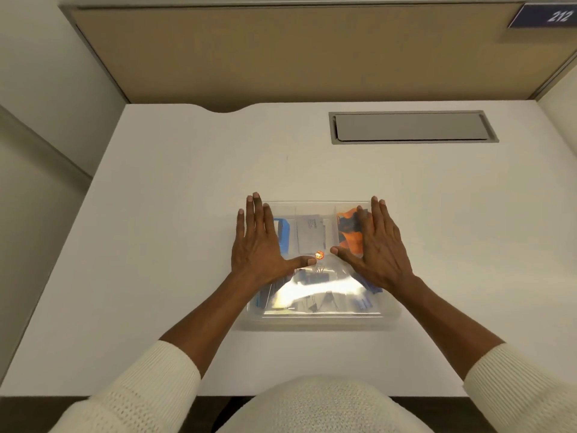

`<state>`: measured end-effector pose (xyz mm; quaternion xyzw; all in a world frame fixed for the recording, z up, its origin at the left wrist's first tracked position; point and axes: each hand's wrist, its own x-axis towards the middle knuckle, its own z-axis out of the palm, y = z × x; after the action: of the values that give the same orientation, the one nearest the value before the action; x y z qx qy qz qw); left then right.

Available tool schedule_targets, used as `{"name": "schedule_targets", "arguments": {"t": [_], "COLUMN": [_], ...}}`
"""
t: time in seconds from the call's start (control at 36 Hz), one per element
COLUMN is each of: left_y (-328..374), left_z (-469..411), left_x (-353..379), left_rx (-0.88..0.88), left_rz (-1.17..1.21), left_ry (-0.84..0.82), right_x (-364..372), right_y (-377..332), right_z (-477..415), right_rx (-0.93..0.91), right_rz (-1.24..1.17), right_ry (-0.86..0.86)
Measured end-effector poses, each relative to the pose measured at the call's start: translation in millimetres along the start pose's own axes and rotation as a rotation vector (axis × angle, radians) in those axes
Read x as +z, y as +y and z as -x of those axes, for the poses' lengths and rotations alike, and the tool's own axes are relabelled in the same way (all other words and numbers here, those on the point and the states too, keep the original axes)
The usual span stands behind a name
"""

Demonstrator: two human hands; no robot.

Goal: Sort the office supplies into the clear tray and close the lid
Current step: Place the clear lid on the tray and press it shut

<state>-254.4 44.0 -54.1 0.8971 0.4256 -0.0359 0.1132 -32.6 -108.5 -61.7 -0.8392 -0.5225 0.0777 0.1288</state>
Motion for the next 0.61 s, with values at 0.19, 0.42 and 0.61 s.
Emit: {"name": "schedule_targets", "arguments": {"t": [0.19,0.42,0.61], "left_y": [-8,-12,-12], "left_z": [-1,-6,-7], "left_x": [18,24,26], "left_rx": [0.044,0.067,0.069], "left_rz": [0.205,0.205,0.185], "left_ry": [0.051,0.063,0.059], "right_x": [7,9,10], "right_y": [3,5,7], "right_z": [-1,-5,-6], "right_rx": [-0.023,-0.021,-0.022], "right_rz": [0.029,0.061,0.072], "right_ry": [0.005,0.000,-0.012]}}
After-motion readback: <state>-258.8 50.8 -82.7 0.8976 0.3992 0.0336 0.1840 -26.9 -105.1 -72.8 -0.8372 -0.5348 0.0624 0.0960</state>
